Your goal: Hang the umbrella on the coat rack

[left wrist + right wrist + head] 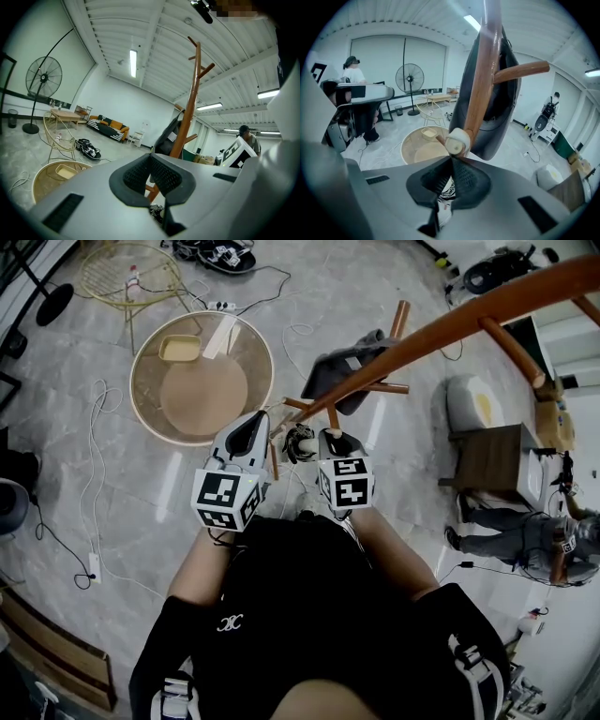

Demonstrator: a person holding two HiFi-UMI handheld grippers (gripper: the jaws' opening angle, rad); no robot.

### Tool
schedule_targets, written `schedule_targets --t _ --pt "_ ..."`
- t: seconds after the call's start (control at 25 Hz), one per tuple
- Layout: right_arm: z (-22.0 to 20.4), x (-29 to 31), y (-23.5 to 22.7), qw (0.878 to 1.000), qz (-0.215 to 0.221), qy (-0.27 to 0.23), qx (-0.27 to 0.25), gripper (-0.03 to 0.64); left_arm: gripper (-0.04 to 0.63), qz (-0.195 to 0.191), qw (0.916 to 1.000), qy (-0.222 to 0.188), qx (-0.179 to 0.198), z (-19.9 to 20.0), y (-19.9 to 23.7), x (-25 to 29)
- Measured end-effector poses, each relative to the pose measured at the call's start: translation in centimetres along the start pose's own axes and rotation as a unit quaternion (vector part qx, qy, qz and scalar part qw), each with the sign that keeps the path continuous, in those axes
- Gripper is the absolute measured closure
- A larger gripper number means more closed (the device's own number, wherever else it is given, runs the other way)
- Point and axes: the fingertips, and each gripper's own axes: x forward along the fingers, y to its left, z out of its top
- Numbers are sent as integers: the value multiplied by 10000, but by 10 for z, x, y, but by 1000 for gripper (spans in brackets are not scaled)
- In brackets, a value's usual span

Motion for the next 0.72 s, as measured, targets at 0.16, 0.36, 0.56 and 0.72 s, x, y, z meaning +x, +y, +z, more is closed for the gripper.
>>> schedule_targets --t 0.16,0.36,0.56,0.72 --pt "-11 -16 0 10000 43 -9 -13 600 578 41 10000 -3 79 1 -10 -5" --pt "-9 -27 -12 10000 29 16 58 600 578 101 9999 6 125 -2 -22 -13" --pt "-11 -23 -16 9995 127 276 71 600 578 93 9998 5 176 -5 -34 -17" --pt "-10 -23 -13 9993 99 354 -41 600 578 126 9998 4 184 -6 -38 -20"
